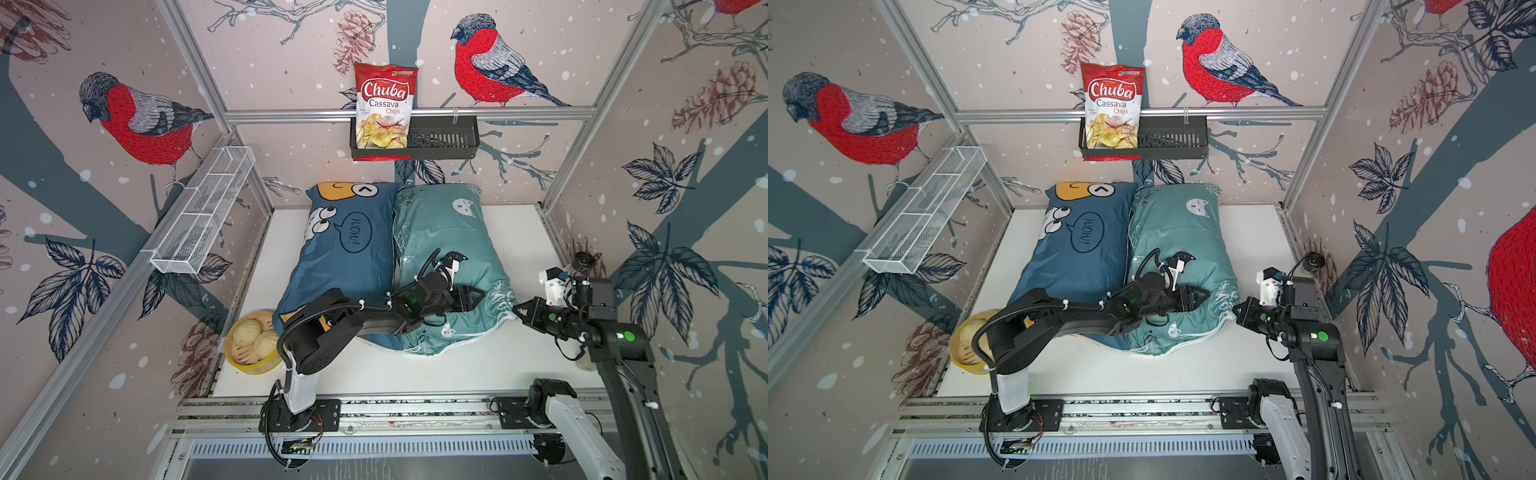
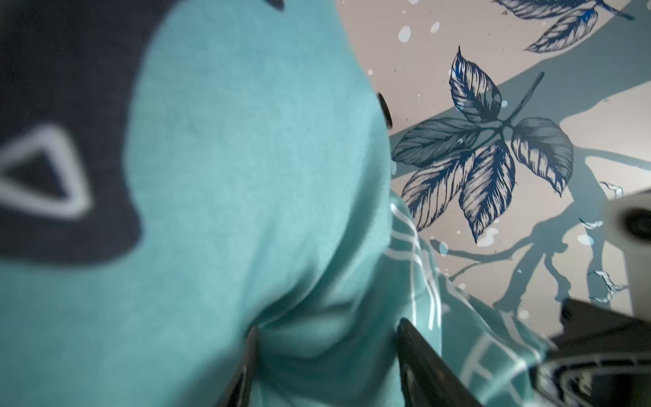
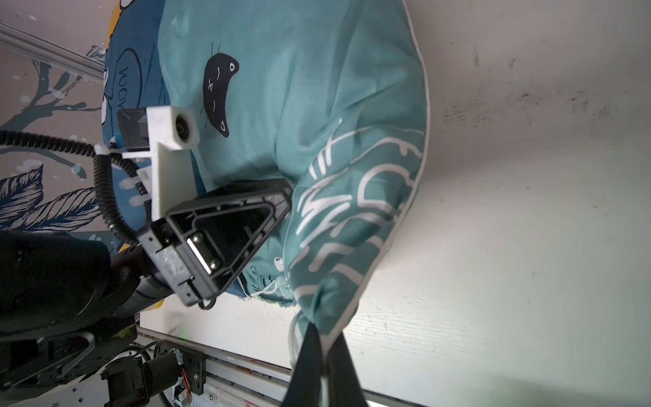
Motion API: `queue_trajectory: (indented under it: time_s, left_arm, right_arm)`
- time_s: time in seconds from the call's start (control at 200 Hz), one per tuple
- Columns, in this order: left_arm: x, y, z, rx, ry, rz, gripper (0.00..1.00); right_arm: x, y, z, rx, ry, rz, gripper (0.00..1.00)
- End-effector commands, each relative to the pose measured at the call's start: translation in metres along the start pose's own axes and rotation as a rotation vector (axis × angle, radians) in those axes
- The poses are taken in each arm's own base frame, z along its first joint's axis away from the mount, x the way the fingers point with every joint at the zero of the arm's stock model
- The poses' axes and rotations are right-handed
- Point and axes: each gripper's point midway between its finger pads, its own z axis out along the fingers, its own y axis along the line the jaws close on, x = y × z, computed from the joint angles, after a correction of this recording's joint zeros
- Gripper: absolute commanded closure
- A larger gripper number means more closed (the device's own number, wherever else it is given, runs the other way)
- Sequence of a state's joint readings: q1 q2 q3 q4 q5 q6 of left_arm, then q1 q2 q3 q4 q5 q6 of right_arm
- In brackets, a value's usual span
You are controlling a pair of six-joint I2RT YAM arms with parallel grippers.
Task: Zip up pillowcases
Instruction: Adjust the pillowcase at the center of the board, then zip the zipper on the pillowcase.
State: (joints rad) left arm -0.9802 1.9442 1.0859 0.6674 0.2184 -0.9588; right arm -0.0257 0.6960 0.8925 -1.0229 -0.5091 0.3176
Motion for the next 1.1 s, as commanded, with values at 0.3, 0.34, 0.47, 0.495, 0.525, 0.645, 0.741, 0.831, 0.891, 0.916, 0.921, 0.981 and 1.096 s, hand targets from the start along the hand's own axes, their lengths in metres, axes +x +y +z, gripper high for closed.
queue_trajectory:
  time_s: [0.3,0.34,0.47,0.495,0.525,0.645,0.741,0.831,0.891,0.916,0.921,0.981,1.096]
  left_arm:
    - [-0.062,0.071,0.019,-0.223,-0.186,0.054,0.34]
    - [-0.068,0.060,0.010,-0.208,-0.202,0.069,0.32]
    - [-0.079,0.013,-0.022,-0.112,-0.223,0.122,0.24]
    - [-0.079,0.004,-0.028,-0.092,-0.219,0.134,0.23]
    - [-0.081,-0.007,-0.035,-0.071,-0.218,0.146,0.22]
    - [-0.078,-0.045,-0.060,-0.017,-0.199,0.195,0.21]
    - [-0.062,-0.073,-0.074,0.054,-0.155,0.189,0.23]
    - [-0.037,-0.101,-0.080,0.189,-0.065,0.116,0.24]
    - [-0.016,-0.111,-0.083,0.279,0.009,0.044,0.26]
    - [-0.010,-0.116,-0.084,0.310,0.031,0.024,0.26]
    - [-0.009,-0.117,-0.084,0.316,0.036,0.021,0.26]
    - [0.005,-0.126,-0.085,0.362,0.081,0.003,0.27]
    - [0.019,-0.129,-0.082,0.408,0.116,-0.027,0.28]
  right_arm:
    - [0.010,0.011,0.004,-0.074,0.059,-0.007,1.00]
    - [0.009,0.004,0.006,-0.034,0.059,-0.003,1.00]
    - [0.008,-0.010,0.013,0.030,0.062,0.008,1.00]
    - [0.007,-0.011,0.013,0.037,0.060,0.009,1.00]
    - [0.007,-0.012,0.014,0.046,0.060,0.012,1.00]
    - [0.006,-0.014,0.016,0.061,0.065,0.013,1.00]
    - [0.006,-0.010,0.016,0.042,0.064,0.011,1.00]
    - [0.007,-0.008,0.018,0.033,0.074,0.010,1.00]
    - [0.008,-0.005,0.018,0.019,0.080,0.007,1.00]
    - [0.008,-0.004,0.019,0.012,0.081,0.006,1.00]
    - [0.008,-0.004,0.019,0.011,0.081,0.007,1.00]
    - [0.008,-0.001,0.020,-0.009,0.084,0.007,1.00]
    - [0.008,0.006,0.022,-0.058,0.084,0.008,1.00]
